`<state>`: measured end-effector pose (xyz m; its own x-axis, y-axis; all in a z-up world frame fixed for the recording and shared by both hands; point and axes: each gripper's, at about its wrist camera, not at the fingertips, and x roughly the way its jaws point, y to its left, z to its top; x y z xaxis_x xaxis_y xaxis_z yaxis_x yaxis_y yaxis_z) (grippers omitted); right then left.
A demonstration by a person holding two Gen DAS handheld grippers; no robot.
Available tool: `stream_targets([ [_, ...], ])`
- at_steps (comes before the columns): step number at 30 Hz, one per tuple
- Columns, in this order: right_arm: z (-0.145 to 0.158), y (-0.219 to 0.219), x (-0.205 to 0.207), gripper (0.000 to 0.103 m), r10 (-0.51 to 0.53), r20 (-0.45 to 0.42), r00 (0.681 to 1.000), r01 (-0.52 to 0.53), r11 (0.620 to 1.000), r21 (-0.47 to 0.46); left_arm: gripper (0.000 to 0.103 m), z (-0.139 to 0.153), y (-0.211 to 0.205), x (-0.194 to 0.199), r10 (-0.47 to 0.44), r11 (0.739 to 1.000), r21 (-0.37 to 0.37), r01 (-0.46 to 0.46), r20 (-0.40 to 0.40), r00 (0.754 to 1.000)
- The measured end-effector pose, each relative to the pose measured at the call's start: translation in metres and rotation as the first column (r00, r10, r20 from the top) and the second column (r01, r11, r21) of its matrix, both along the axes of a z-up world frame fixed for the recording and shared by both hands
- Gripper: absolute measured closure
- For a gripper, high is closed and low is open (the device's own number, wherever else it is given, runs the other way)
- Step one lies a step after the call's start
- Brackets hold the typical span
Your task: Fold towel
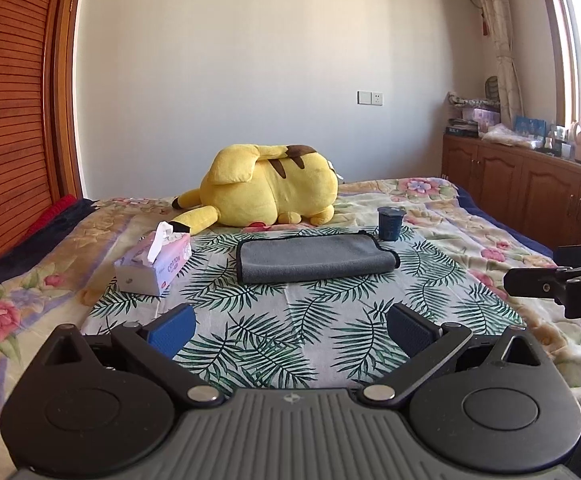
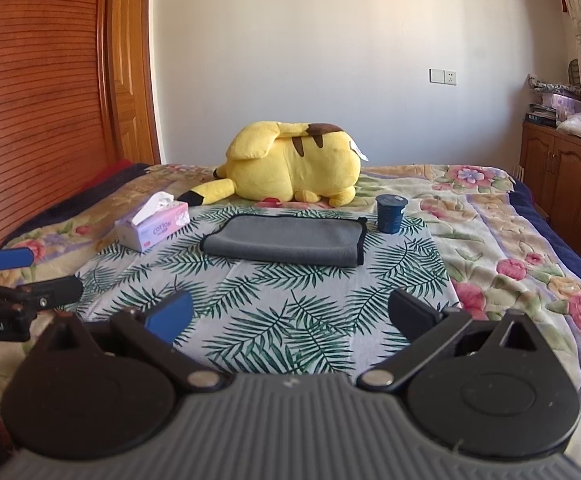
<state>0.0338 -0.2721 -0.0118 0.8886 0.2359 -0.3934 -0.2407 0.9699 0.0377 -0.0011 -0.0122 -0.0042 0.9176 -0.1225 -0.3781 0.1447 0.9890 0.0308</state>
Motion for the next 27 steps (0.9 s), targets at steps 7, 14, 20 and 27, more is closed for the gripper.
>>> stream_targets([
  [7, -0.01, 0.001, 0.001, 0.0, -0.011, -0.005, 1.0, 0.01, 1.0, -0.025, 0.016, -0.01, 0.003, 0.002, 0.02, 1.0, 0.007, -0.02, -0.016, 1.0],
  [14, -0.013, -0.002, 0.002, 0.0, -0.025, -0.006, 1.0, 0.025, 1.0, -0.016, 0.016, -0.014, 0.002, 0.001, 0.013, 1.0, 0.018, -0.013, -0.012, 1.0],
  [20, -0.014, -0.004, 0.003, 0.0, -0.038, -0.005, 0.999, 0.038, 0.999, -0.007, 0.016, -0.013, 0.003, -0.001, 0.024, 1.0, 0.008, -0.024, 0.003, 1.0],
  [27, -0.013, -0.004, -0.001, 0.0, -0.046, 0.017, 0.999, 0.046, 0.999, -0.003, 0.016, -0.009, 0.006, -0.004, 0.045, 0.999, 0.004, -0.045, 0.038, 0.998],
])
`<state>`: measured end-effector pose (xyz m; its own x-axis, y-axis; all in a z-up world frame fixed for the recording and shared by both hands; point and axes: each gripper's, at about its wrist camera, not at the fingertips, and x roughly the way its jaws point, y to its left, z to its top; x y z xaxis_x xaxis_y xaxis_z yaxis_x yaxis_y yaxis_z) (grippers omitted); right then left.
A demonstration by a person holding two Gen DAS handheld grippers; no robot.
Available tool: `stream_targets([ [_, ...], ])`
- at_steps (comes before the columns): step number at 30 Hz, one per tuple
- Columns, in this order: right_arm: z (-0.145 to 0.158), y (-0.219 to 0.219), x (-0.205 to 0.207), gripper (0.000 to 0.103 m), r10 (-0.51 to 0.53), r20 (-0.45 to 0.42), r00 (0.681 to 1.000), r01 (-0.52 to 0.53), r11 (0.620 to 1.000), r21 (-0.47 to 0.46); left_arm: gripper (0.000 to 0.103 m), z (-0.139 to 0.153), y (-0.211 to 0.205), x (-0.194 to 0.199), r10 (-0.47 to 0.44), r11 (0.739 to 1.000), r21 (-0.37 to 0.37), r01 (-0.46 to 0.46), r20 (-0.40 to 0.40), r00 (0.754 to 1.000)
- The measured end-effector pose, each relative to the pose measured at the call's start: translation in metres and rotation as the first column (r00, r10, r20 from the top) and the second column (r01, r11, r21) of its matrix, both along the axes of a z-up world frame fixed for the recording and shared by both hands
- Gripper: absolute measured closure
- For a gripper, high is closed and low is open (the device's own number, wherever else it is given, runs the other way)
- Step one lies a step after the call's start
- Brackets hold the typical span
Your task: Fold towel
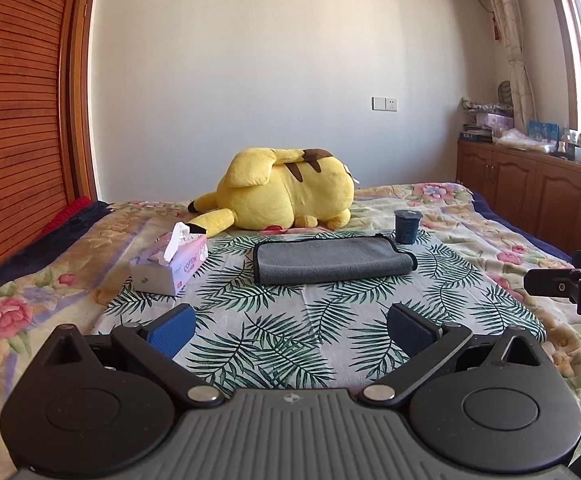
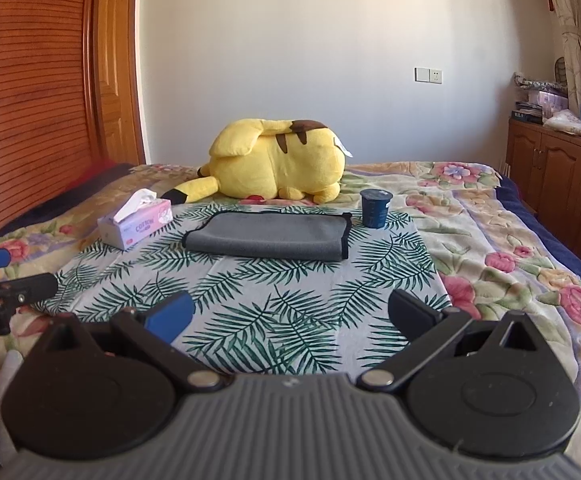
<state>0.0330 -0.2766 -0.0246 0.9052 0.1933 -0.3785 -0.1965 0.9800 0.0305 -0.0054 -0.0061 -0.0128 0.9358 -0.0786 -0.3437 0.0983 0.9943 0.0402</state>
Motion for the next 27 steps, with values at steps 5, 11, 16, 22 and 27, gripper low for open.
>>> stream_targets([
  [5, 0.002, -0.002, -0.003, 0.0, -0.003, 0.026, 1.0, 0.003, 1.0, 0.003, 0.016, 0.003, 0.002, -0.002, 0.026, 1.0, 0.008, -0.026, 0.032, 0.999],
  [11, 0.004, -0.003, -0.007, 0.0, -0.008, 0.056, 0.998, 0.008, 1.0, 0.004, 0.016, 0.006, 0.006, -0.004, 0.035, 0.999, -0.01, -0.035, 0.042, 0.998],
  [16, 0.006, -0.006, -0.009, 0.0, -0.016, 0.077, 0.997, 0.015, 1.0, 0.006, 0.016, 0.008, 0.006, -0.006, 0.038, 0.999, -0.009, -0.037, 0.052, 0.998],
  [22, 0.008, -0.008, -0.014, 0.0, -0.028, 0.113, 0.993, 0.027, 1.0, 0.012, 0.016, 0.009, 0.005, -0.01, 0.036, 0.999, 0.002, -0.037, 0.073, 0.997],
  [27, 0.009, -0.01, -0.016, 0.0, -0.048, 0.134, 0.99, 0.047, 0.999, 0.013, 0.016, 0.009, 0.006, -0.01, 0.04, 0.999, 0.005, -0.041, 0.077, 0.996],
])
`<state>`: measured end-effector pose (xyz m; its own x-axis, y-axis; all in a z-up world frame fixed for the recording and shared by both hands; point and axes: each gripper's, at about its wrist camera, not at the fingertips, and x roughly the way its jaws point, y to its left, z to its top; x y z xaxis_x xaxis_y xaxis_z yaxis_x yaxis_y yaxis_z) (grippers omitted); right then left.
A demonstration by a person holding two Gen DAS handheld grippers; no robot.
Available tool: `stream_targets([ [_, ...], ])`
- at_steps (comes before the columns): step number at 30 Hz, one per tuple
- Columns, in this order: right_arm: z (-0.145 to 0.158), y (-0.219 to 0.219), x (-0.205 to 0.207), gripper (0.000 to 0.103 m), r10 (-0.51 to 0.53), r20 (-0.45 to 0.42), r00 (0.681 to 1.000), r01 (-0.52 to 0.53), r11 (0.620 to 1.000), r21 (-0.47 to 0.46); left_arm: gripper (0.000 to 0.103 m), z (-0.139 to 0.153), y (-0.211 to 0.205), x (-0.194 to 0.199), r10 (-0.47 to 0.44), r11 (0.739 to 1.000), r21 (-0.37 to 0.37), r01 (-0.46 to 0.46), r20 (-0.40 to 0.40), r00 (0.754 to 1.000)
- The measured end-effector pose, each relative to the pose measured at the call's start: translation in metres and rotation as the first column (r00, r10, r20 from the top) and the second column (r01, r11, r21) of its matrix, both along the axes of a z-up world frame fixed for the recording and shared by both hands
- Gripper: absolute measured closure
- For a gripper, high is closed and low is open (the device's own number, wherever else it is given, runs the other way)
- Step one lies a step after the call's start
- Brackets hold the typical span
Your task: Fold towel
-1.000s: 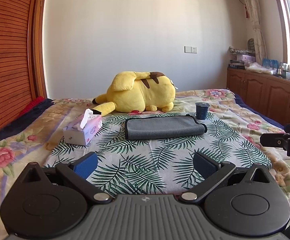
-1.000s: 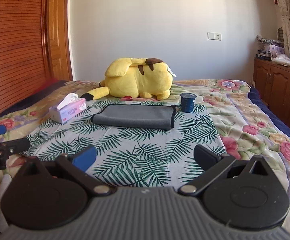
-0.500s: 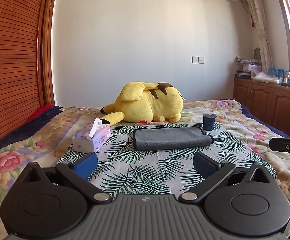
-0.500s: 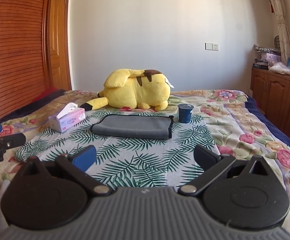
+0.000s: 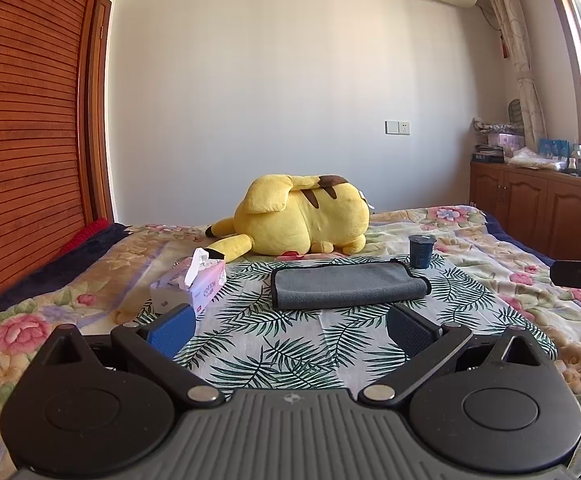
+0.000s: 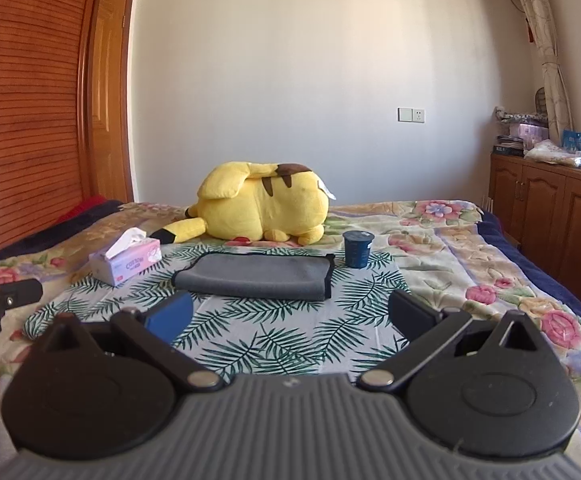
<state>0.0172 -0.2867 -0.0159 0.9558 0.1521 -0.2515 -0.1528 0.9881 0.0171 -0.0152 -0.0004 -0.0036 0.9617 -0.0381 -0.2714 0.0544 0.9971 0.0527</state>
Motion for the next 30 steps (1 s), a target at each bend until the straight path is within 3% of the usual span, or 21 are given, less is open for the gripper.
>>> stream_targets([
  [30, 0.0009, -0.0017, -0.0008, 0.0, -0.009, 0.01, 1.0, 0.009, 1.0, -0.002, 0.016, -0.0003, 0.0009, -0.0003, 0.0, 1.0, 0.003, 0.0, 0.001, 1.0],
])
